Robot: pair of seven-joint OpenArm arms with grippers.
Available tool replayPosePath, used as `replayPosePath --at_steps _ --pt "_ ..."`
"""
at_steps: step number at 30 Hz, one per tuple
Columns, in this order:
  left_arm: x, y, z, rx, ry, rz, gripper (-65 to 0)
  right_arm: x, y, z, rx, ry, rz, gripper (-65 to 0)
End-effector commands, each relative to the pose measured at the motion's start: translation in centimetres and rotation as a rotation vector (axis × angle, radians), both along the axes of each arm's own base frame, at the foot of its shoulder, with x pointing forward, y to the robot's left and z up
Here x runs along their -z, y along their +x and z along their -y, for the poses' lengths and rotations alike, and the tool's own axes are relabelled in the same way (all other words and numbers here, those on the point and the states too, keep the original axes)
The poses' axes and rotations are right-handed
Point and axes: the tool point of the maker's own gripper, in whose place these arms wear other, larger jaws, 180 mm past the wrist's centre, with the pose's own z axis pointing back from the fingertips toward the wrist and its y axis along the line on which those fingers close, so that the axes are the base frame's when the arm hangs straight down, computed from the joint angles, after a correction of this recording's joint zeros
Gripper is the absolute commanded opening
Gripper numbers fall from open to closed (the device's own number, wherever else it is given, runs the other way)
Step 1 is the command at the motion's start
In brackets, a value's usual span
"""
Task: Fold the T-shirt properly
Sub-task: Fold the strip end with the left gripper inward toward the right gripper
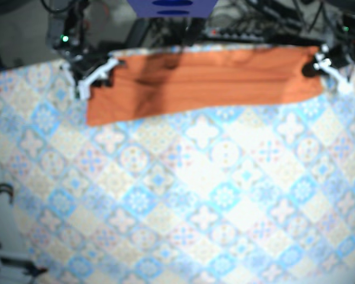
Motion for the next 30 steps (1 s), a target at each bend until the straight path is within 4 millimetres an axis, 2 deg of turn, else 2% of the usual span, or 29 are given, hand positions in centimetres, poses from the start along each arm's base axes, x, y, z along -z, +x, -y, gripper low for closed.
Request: replayPosePath --at_steps 1,2,6,11,13,21,24,30 --pt "0.5 -1.5 -0.1 0.039 0.017 -0.070 -63.2 -0.7 0.5 0.1 0.001 0.000 0.033 -45.4" --pt "0.5 -1.5 -0.1 0.039 0.017 -0.070 -65.0 -0.7 0.5 0.1 0.001 0.000 0.033 -45.4" --pt "0.4 -1.3 -0.1 0.044 0.018 -0.063 -65.0 -0.7 0.5 0.1 0.001 0.000 0.033 -45.4" --pt "-1.5 1.2 1.2 0.124 0.040 0.026 -65.0 -0.7 0.5 0.1 0.000 -0.001 0.034 -45.4" --pt "-2.2 1.4 1.9 0.163 0.050 0.047 -65.0 -0.7 0.5 0.1 0.000 -0.001 0.034 -45.4" --pt "-4.7 3.2 7.4 0.417 0.048 0.134 -65.0 -0.7 0.5 0.1 0.000 -0.001 0.032 -45.5" --pt "-5.6 3.7 8.4 0.481 0.056 0.161 -65.0 -0.7 0.5 0.1 0.000 -0.001 0.032 -45.5" --pt "-7.7 4.7 11.7 0.632 0.054 0.232 -65.0 -0.7 0.5 0.1 0.000 -0.001 0.032 -45.5"
